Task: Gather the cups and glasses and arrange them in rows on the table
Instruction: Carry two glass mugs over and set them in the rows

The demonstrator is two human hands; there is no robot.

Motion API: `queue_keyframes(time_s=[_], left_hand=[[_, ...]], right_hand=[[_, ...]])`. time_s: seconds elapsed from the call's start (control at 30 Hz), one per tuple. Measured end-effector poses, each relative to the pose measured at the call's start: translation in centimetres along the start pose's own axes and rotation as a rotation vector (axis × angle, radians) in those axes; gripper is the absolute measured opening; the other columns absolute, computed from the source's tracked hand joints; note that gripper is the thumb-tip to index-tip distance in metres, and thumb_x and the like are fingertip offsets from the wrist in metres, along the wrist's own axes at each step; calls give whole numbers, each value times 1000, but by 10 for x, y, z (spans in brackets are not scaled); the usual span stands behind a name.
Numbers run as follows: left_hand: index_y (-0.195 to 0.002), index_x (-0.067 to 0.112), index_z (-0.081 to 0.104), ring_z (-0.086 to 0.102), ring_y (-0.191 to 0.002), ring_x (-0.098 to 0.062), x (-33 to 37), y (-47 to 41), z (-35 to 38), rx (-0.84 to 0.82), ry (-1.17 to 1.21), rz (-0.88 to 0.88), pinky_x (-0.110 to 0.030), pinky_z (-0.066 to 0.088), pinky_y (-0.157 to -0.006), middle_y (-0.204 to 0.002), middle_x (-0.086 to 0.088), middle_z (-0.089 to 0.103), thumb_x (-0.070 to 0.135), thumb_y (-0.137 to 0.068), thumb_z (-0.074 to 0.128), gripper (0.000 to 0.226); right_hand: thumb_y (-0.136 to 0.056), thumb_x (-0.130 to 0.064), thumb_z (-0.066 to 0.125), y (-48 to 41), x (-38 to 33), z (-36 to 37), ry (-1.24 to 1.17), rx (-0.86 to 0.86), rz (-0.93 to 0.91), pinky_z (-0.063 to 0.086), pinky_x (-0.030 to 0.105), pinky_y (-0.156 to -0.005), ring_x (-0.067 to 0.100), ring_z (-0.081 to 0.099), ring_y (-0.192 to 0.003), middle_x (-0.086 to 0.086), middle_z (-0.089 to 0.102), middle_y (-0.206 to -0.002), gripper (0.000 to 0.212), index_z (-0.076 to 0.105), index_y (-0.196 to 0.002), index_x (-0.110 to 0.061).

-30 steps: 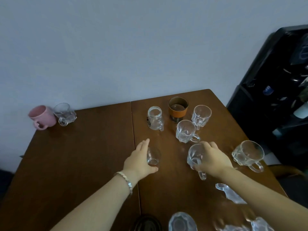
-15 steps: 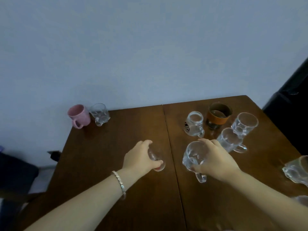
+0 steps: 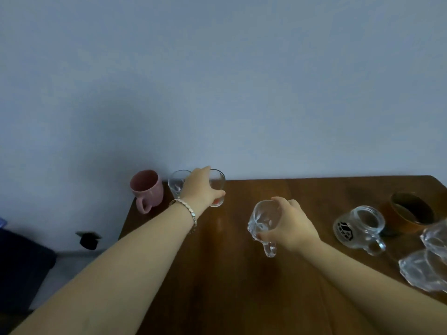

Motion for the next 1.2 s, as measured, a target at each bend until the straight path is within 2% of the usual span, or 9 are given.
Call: queue_keyframes(time_s=[0.17, 0.47, 0.53, 0.63, 0.7, 0.77, 0.87, 0.97, 1.2], left_hand=[[-141, 6, 35, 44, -131, -32, -14, -45, 28, -77, -62, 4, -40, 37, -110, -143, -15, 43, 23, -79, 74, 76], [-146, 8, 28, 32, -140, -28, -21, -71, 36, -61, -51, 55, -38, 29, -114, -153, -10, 30, 21, -82, 71, 78], [-145, 11, 28, 32, -139, -28, -19, -64, 35, -41, -71, 82, -39, 32, -112, -153, -9, 27, 20, -84, 69, 74], [-144, 16, 30, 20, -144, -29, -10, -46, 28, 14, -217, 141, -41, 32, -112, -156, -10, 17, 25, -88, 63, 66], [-141, 17, 34, 22, -143, -29, -2, -29, 23, 47, -290, 179, -40, 34, -110, -155, -11, 20, 26, -90, 59, 58], [-139, 16, 37, 34, -136, -27, 5, -9, 22, 29, -309, 211, -38, 39, -106, -150, -9, 30, 26, -91, 55, 52], [-133, 17, 47, 52, -122, -23, 13, 26, 32, -93, -305, 203, -36, 46, -98, -137, -5, 49, 27, -93, 51, 42], [-122, 20, 56, 60, -108, -21, 22, 70, 51, -275, -271, 125, -34, 49, -87, -122, -1, 62, 30, -93, 51, 30], [-117, 19, 60, 63, -101, -18, 61, 197, 102, -502, -166, 189, -35, 53, -88, -114, 1, 66, 28, -94, 51, 26]], right_hand=[[-67, -36, 81, -51, -5, 12, 26, 20, 42, 53, 31, -88, 21, 58, -110, 1, 38, -138, 92, 31, -143, -23], [-70, -32, 76, -137, -30, 23, 64, 26, 13, 48, 41, -96, 31, 52, -119, 8, 38, -135, 86, 31, -142, -18], [-72, -34, 76, -139, -32, 32, 60, 12, -3, 47, 43, -98, 31, 50, -123, 9, 37, -139, 91, 25, -145, -17], [-77, -34, 74, -128, -31, 37, -4, -11, 6, 44, 43, -99, 31, 44, -130, 10, 27, -150, 104, 3, -150, -17], [-80, -33, 72, -110, -23, 36, -65, -28, 63, 42, 42, -101, 32, 43, -131, 13, 25, -152, 100, 4, -150, -12], [-84, -30, 68, -81, -8, 34, -39, -92, 88, 41, 38, -104, 30, 45, -130, 14, 33, -148, 81, 20, -147, -10], [-88, -27, 63, -22, 26, 29, 34, -267, 105, 44, 32, -100, 25, 50, -125, 9, 47, -141, 55, 42, -138, -13], [-89, -31, 60, 48, 69, 13, 127, -387, 134, 46, 32, -98, 23, 54, -121, 6, 51, -137, 49, 47, -134, -15], [-89, -29, 57, 209, 172, -58, 335, -261, 203, 50, 33, -92, 21, 60, -109, 2, 62, -123, 37, 54, -124, -20]])
Point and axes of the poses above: each hand's wrist, its own y-axis away from the middle knuckle, its own z-axis out of the palm, x = y × z, the point moved 6 cm from there along -y, towards the middle knuckle
